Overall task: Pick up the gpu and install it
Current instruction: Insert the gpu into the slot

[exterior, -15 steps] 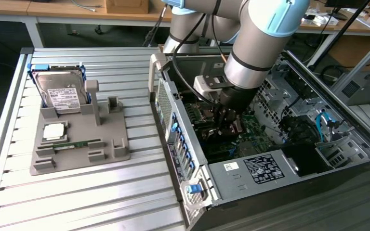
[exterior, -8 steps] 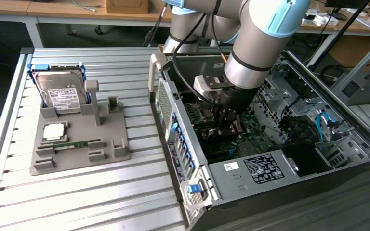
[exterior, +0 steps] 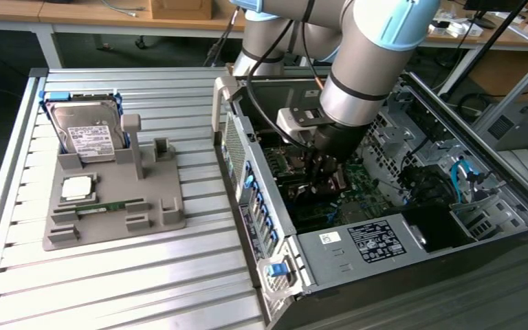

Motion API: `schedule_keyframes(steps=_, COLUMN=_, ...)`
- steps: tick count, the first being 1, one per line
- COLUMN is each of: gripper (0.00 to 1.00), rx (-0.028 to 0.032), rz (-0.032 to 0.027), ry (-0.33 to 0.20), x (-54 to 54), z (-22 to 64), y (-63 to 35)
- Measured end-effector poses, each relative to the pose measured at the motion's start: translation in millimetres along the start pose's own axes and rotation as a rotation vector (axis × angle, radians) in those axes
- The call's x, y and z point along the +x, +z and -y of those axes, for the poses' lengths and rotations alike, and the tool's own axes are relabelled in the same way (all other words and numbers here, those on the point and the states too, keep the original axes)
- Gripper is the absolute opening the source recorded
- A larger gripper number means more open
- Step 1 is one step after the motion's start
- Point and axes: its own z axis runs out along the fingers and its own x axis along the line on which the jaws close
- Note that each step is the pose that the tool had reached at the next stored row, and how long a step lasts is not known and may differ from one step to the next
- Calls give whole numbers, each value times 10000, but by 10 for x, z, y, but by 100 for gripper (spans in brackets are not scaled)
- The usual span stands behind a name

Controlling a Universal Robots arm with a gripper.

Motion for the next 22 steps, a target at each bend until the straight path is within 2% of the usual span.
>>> schedule_keyframes(steps=6, gripper=27, rx=-6, rz=159, ry=-1, x=-1, z=2, y=17)
schedule_keyframes(steps=9, gripper=27, rx=-12, rz=286, ry=-3, x=-1, z=3, y=31)
schedule_keyframes(steps=13, gripper=27, rx=-13, rz=372, ry=-3, x=-1, z=3, y=37)
schedule_keyframes(steps=20, gripper=27, rx=-11, rz=379, ry=-3, x=-1, z=3, y=40)
schedule_keyframes(steps=22, gripper=27, rx=-6, rz=400, ry=0, x=-3, z=3, y=47)
